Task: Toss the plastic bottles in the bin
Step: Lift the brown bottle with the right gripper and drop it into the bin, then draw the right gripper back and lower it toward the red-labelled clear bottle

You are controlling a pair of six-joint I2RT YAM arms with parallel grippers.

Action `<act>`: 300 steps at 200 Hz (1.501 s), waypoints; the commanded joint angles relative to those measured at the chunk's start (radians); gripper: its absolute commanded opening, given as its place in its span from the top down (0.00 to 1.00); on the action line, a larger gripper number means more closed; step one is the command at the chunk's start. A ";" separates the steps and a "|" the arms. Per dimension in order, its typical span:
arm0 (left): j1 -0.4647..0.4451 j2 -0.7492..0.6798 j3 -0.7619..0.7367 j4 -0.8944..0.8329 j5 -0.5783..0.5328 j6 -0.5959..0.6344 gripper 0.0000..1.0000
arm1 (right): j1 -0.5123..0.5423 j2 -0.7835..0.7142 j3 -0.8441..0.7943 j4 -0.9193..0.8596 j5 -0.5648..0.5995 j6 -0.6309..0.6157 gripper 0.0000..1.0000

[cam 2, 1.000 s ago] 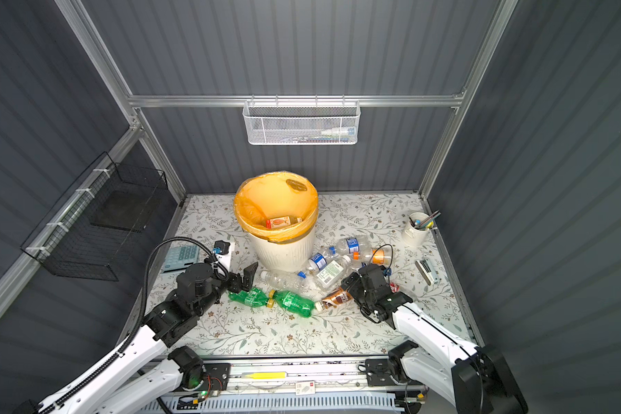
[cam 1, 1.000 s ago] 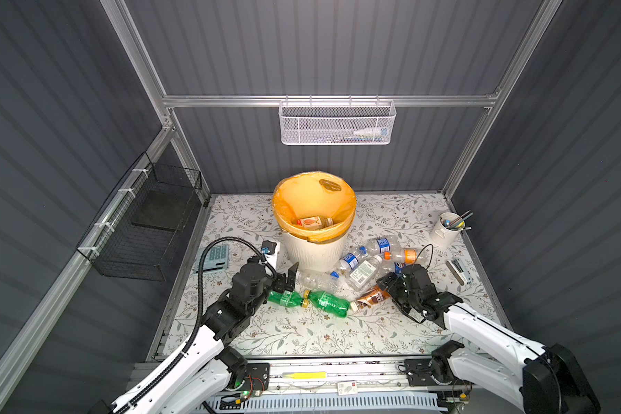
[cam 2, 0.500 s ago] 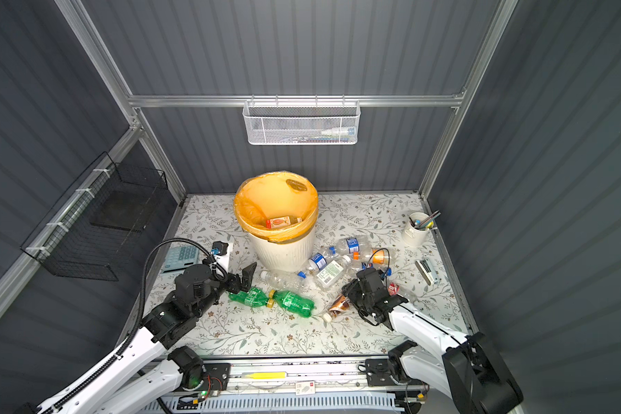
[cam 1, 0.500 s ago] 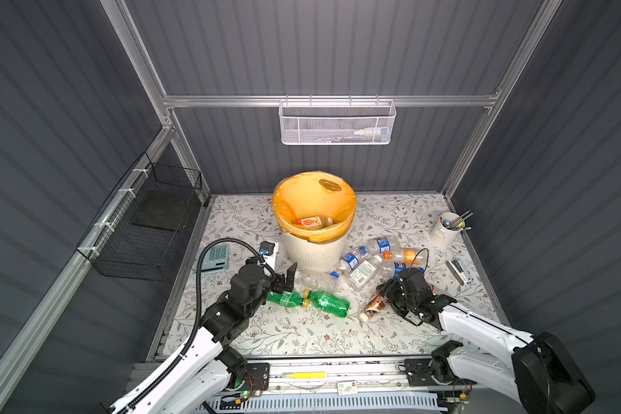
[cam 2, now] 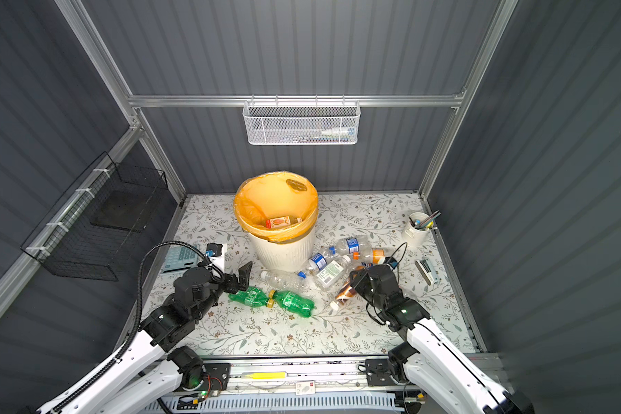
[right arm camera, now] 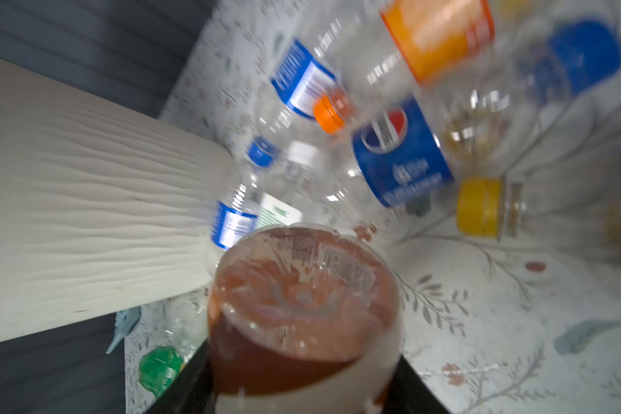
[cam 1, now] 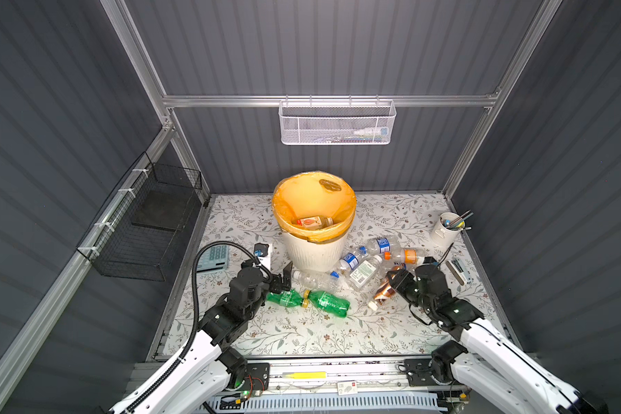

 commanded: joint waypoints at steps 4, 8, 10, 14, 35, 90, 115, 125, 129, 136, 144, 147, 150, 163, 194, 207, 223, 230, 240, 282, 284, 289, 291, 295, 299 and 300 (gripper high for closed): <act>-0.004 -0.017 -0.030 -0.021 -0.097 -0.084 0.00 | -0.031 -0.086 0.243 -0.027 0.193 -0.294 0.47; -0.004 -0.016 -0.033 -0.024 -0.102 -0.091 0.00 | -0.039 -0.088 0.285 -0.011 0.204 -0.337 0.47; -0.004 -0.016 -0.035 -0.025 -0.104 -0.092 0.00 | -0.043 -0.088 0.310 -0.001 0.206 -0.358 0.47; -0.004 -0.015 -0.039 -0.028 -0.105 -0.097 0.00 | -0.049 -0.084 0.355 0.017 0.214 -0.397 0.47; -0.004 -0.001 -0.040 -0.047 -0.113 -0.128 0.00 | -0.060 -0.015 0.579 0.147 0.227 -0.572 0.47; -0.004 0.027 -0.028 -0.114 -0.097 -0.228 0.00 | -0.053 0.375 0.931 0.462 -0.007 -0.558 0.45; -0.004 0.007 -0.049 -0.123 -0.080 -0.283 0.00 | 0.018 0.658 1.056 0.418 -0.159 -0.499 0.45; -0.004 -0.001 -0.051 -0.130 -0.077 -0.303 0.00 | 0.064 0.776 1.124 0.346 -0.233 -0.510 0.43; -0.004 -0.004 -0.050 -0.135 -0.076 -0.309 0.00 | 0.077 0.816 1.150 0.308 -0.261 -0.517 0.42; -0.004 -0.008 -0.043 -0.147 -0.077 -0.317 0.00 | 0.098 0.873 1.198 0.253 -0.303 -0.531 0.37; -0.004 -0.013 -0.032 -0.163 -0.080 -0.323 0.00 | 0.113 0.919 1.248 0.184 -0.324 -0.560 0.26; -0.004 -0.015 -0.028 -0.169 -0.080 -0.323 0.00 | 0.115 0.929 1.265 0.160 -0.324 -0.570 0.18; -0.004 -0.016 -0.022 -0.177 -0.081 -0.325 0.00 | 0.117 0.935 1.279 0.135 -0.319 -0.581 0.10; -0.004 -0.022 0.004 -0.209 -0.083 -0.318 0.00 | 0.115 0.903 1.289 0.086 -0.235 -0.630 0.01; -0.005 -0.043 0.034 -0.233 -0.090 -0.292 0.00 | 0.076 0.682 1.129 0.193 -0.071 -0.679 0.01; -0.005 -0.050 0.031 -0.228 -0.088 -0.283 0.00 | 0.071 0.609 1.056 0.212 -0.029 -0.685 0.01; -0.005 -0.058 0.022 -0.230 -0.068 -0.267 0.00 | 0.071 0.531 0.949 0.212 0.023 -0.678 0.01; -0.005 -0.066 0.016 -0.234 -0.061 -0.261 0.00 | 0.070 0.496 0.888 0.216 0.052 -0.659 0.01; -0.005 -0.080 0.003 -0.234 -0.052 -0.254 0.00 | 0.070 0.441 0.806 0.217 0.091 -0.602 0.01; -0.005 -0.076 -0.040 -0.224 -0.044 -0.297 0.00 | 0.149 0.208 0.488 0.064 0.232 -0.510 0.01; -0.004 -0.073 -0.041 -0.221 -0.046 -0.298 0.00 | 0.156 0.202 0.479 0.051 0.241 -0.509 0.01; -0.004 -0.064 -0.044 -0.212 -0.052 -0.306 0.00 | 0.179 0.193 0.460 0.021 0.261 -0.503 0.01; -0.004 -0.061 -0.043 -0.209 -0.052 -0.308 0.00 | 0.191 0.190 0.454 0.009 0.272 -0.499 0.01; -0.004 -0.055 -0.045 -0.200 -0.052 -0.314 0.00 | 0.211 0.188 0.444 -0.017 0.294 -0.490 0.01; -0.005 -0.049 -0.045 -0.193 -0.051 -0.318 0.00 | 0.234 0.188 0.436 -0.041 0.311 -0.485 0.01; -0.005 -0.047 -0.044 -0.191 -0.050 -0.318 0.00 | 0.239 0.188 0.435 -0.047 0.315 -0.483 0.01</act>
